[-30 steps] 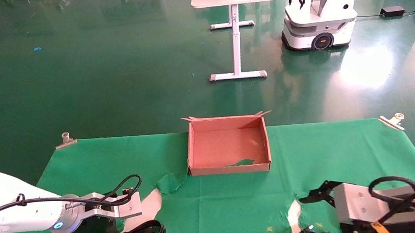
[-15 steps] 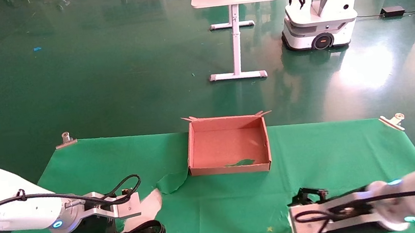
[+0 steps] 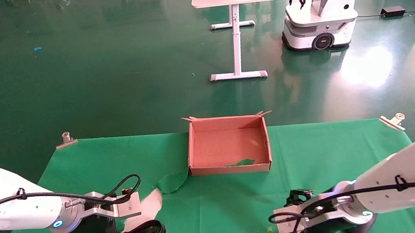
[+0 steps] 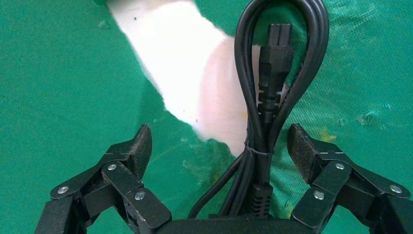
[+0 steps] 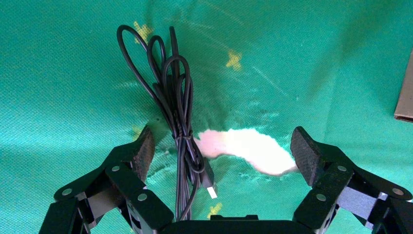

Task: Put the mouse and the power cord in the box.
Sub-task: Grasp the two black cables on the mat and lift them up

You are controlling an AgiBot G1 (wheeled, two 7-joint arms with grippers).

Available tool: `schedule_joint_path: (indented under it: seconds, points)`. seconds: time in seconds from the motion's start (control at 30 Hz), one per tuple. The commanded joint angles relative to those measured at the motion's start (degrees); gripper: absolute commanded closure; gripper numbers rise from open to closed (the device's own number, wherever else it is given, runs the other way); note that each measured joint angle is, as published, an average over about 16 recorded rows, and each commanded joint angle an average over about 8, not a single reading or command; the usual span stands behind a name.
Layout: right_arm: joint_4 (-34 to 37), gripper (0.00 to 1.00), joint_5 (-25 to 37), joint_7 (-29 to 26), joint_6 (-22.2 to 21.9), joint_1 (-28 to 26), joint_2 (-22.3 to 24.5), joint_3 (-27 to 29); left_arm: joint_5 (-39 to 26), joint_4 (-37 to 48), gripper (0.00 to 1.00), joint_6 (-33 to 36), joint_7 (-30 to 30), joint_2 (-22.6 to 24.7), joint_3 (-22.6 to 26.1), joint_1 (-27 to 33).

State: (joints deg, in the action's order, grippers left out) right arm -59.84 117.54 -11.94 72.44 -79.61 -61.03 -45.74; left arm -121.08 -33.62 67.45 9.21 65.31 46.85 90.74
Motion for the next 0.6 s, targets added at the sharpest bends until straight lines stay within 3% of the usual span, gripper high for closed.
schedule_joint_path:
  seconds: [0.03, 0.6]
  points:
    - [0.85, 1.0, 0.76, 0.1, -0.28, -0.21, -0.69, -0.28, -0.01, 0.16, 1.0, -0.03, -0.04, 0.05, 0.01, 0.04]
    - [-0.29, 1.0, -0.57, -0.02, 0.0, 0.1, 0.35, 0.2, 0.05, -0.11, 1.0, -0.02, -0.03, -0.01, -0.03, -0.01]
